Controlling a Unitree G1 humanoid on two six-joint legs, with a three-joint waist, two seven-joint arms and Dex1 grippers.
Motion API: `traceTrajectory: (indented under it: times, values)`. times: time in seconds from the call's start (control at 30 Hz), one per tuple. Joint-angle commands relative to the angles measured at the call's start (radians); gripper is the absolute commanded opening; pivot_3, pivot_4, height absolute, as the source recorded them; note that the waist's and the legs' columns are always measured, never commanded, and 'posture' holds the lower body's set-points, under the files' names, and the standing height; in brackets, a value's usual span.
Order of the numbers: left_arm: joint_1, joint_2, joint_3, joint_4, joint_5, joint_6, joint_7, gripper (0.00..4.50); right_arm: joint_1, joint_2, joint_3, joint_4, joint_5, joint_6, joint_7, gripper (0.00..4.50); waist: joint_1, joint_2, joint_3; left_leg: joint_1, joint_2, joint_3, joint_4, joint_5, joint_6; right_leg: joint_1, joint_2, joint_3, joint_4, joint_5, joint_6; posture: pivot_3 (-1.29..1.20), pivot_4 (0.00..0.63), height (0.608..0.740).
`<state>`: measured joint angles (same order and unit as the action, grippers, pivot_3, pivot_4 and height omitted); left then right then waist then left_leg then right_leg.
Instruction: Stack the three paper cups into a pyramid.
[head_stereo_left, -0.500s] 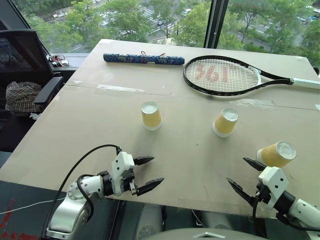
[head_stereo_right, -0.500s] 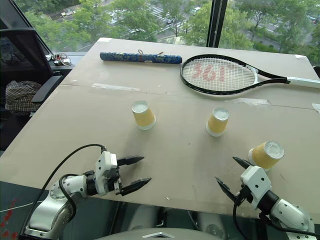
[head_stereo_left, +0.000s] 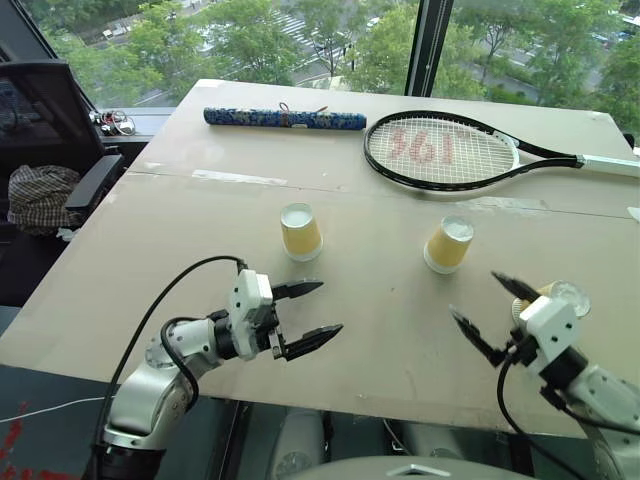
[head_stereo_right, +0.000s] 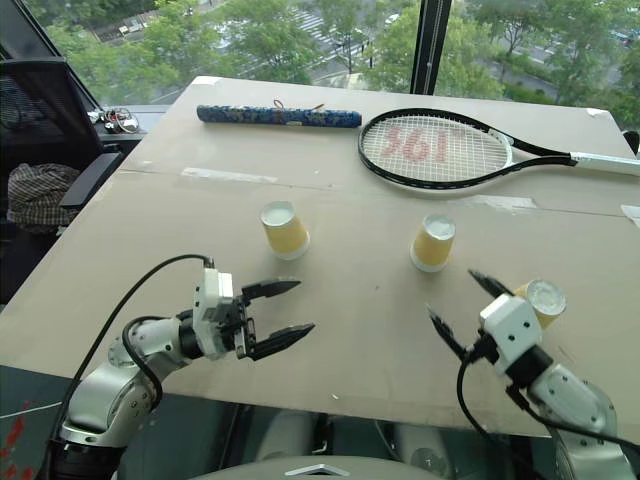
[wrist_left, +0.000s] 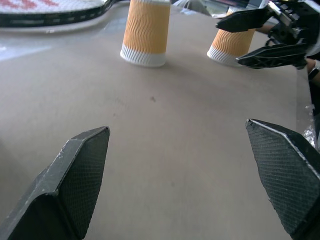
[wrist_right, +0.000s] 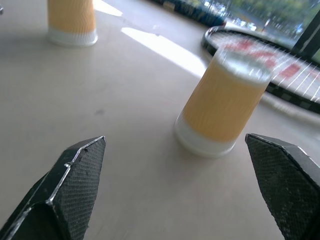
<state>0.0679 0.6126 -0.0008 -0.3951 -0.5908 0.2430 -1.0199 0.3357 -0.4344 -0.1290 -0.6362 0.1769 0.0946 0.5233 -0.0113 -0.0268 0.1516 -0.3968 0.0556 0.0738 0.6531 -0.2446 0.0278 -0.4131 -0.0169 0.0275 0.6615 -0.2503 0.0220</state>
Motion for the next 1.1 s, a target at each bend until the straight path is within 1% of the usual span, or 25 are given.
traceTrajectory:
  times: [0.03, 0.1, 0.17, 0.3, 0.43, 0.6, 0.8, 0.83, 0.87, 0.9, 1.0, 1.03, 1.1]
  values:
    - [-0.042, 0.017, 0.000, -0.084, -0.062, 0.043, -0.024, 4.50, -0.084, -0.023, -0.047, -0.064, -0.051, 0.087, -0.079, 4.42, 0.001, 0.000, 0.000, 0.000, 0.000, 0.000, 0.000, 0.000, 0.000, 0.000, 0.001, 0.000, 0.000, 0.001, -0.002, 0.00, 0.150, 0.740]
    - [-0.069, 0.023, -0.005, -0.105, -0.081, 0.069, -0.028, 4.50, -0.118, -0.068, -0.106, -0.074, -0.055, 0.149, -0.083, 4.42, 0.005, 0.000, 0.000, -0.001, -0.001, -0.001, 0.000, 0.000, 0.000, 0.000, 0.003, 0.000, 0.000, 0.002, -0.002, 0.00, 0.150, 0.740]
    - [-0.087, 0.022, -0.006, -0.110, -0.093, 0.090, -0.026, 4.50, -0.120, -0.109, -0.174, -0.083, -0.025, 0.219, -0.068, 4.42, 0.009, 0.000, 0.000, -0.001, -0.002, 0.000, 0.000, 0.000, 0.000, 0.000, 0.003, 0.000, 0.000, 0.002, -0.001, 0.00, 0.150, 0.740]
    - [-0.111, 0.023, -0.022, -0.087, -0.091, 0.096, -0.052, 4.50, -0.039, -0.164, -0.357, -0.093, 0.059, 0.329, -0.011, 4.42, 0.015, 0.000, 0.000, -0.002, -0.002, 0.000, 0.000, -0.001, 0.001, 0.000, 0.004, 0.000, -0.001, 0.002, 0.001, 0.00, 0.150, 0.740]
    - [-0.120, 0.019, -0.033, -0.058, -0.077, 0.085, -0.083, 4.50, 0.056, -0.153, -0.458, -0.097, 0.135, 0.398, 0.022, 4.42, 0.016, 0.000, 0.000, -0.001, -0.002, 0.000, 0.000, -0.001, 0.001, 0.000, 0.005, 0.000, -0.001, 0.002, 0.001, 0.00, 0.150, 0.740]
    - [-0.134, 0.016, -0.041, -0.035, -0.072, 0.079, -0.104, 4.50, 0.119, -0.092, -0.529, -0.086, 0.238, 0.468, 0.012, 4.42, 0.006, 0.001, 0.000, 0.000, -0.001, 0.000, 0.000, -0.001, 0.001, 0.001, 0.005, 0.001, 0.000, -0.001, 0.002, 0.00, 0.150, 0.740]
    - [-0.151, 0.009, -0.045, -0.006, -0.062, 0.070, -0.121, 4.50, 0.077, -0.059, -0.498, -0.015, 0.301, 0.516, -0.022, 4.42, 0.000, 0.001, 0.000, 0.000, -0.001, 0.000, 0.000, -0.001, 0.001, 0.001, 0.005, 0.002, 0.000, -0.001, 0.002, 0.00, 0.150, 0.740]
    - [-0.150, 0.009, -0.043, -0.003, -0.060, 0.067, -0.123, 4.50, 0.070, -0.058, -0.491, -0.004, 0.313, 0.526, -0.023, 4.19, 0.000, 0.001, 0.000, 0.000, -0.001, 0.000, 0.000, -0.001, 0.001, 0.001, 0.005, 0.002, 0.000, 0.000, 0.002, 0.00, 0.150, 0.740]
    - [-0.149, 0.009, -0.042, -0.003, -0.059, 0.066, -0.125, 4.50, 0.065, -0.058, -0.485, 0.006, 0.319, 0.531, -0.023, 3.83, 0.000, 0.001, 0.000, 0.000, -0.001, 0.000, 0.000, -0.001, 0.001, 0.001, 0.005, 0.002, 0.000, 0.000, 0.002, 0.00, 0.150, 0.740]
    - [-0.148, 0.009, -0.041, -0.002, -0.058, 0.065, -0.125, 4.50, 0.063, -0.059, -0.481, 0.013, 0.327, 0.535, -0.020, 3.34, 0.000, 0.001, 0.000, 0.000, -0.001, 0.000, 0.000, -0.001, 0.001, 0.001, 0.005, 0.003, 0.000, 0.000, 0.002, 0.00, 0.150, 0.740]
    - [-0.133, 0.013, -0.031, -0.005, -0.062, 0.058, -0.129, 4.50, 0.073, -0.063, -0.480, 0.015, 0.337, 0.531, -0.013, 2.25, 0.001, 0.001, 0.000, -0.001, -0.001, -0.001, 0.000, -0.001, 0.001, 0.001, 0.005, 0.003, 0.000, 0.000, 0.002, 0.00, 0.150, 0.740]
    - [-0.122, 0.015, -0.027, -0.007, -0.063, 0.053, -0.130, 4.50, 0.074, -0.062, -0.488, 0.010, 0.350, 0.531, -0.009, 2.09, 0.001, 0.001, 0.000, -0.001, -0.001, 0.000, 0.000, -0.001, 0.001, 0.001, 0.005, 0.003, 0.000, 0.000, 0.002, 0.00, 0.150, 0.740]
    - [-0.102, 0.014, -0.020, -0.009, -0.056, 0.039, -0.128, 4.50, 0.072, -0.070, -0.497, 0.000, 0.366, 0.521, 0.003, 2.09, 0.000, 0.001, 0.000, -0.001, -0.001, 0.000, 0.000, -0.001, 0.002, 0.001, 0.005, 0.003, -0.001, 0.000, 0.002, 0.00, 0.150, 0.740]
